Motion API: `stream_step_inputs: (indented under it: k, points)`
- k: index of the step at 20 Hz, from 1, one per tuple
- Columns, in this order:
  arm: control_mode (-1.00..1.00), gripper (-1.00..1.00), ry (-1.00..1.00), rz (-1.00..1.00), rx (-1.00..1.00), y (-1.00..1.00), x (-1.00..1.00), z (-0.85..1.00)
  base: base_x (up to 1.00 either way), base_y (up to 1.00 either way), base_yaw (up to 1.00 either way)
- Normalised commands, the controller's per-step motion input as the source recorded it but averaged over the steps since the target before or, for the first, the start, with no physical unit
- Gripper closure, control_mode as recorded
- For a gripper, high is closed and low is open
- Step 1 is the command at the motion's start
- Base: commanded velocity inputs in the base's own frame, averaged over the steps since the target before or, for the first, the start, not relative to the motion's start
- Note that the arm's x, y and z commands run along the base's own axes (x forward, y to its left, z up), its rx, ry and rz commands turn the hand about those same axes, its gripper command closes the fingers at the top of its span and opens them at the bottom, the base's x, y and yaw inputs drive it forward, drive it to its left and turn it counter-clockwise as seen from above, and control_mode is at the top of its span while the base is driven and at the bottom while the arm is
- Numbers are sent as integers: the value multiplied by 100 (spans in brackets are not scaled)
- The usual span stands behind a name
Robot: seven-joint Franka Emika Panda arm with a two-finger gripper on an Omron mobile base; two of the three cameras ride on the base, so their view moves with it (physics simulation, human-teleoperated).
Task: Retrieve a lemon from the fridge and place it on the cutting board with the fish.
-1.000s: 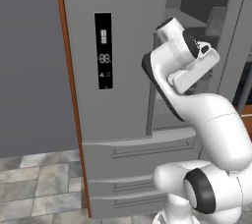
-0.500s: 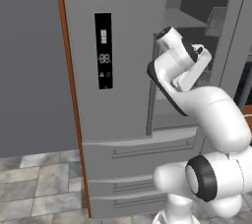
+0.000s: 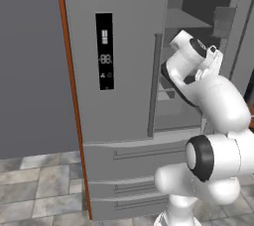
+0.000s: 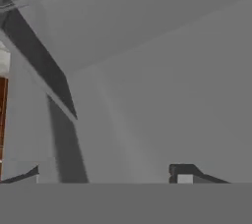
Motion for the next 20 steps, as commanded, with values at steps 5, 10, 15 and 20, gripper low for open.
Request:
stream_step_inputs:
  k: [5,10,15,20]
  points:
    - [-100,-100,54,-6,-1,-100,-67,0,0,0,0]
    - [-100,-100,44,0,3,-100,-45,3,0,0,0]
    - [-100,-100,5,0,-7,37,-30,13,0,0,0]
    - [-100,-100,-29,1,-5,100,3,16,0,0,0]
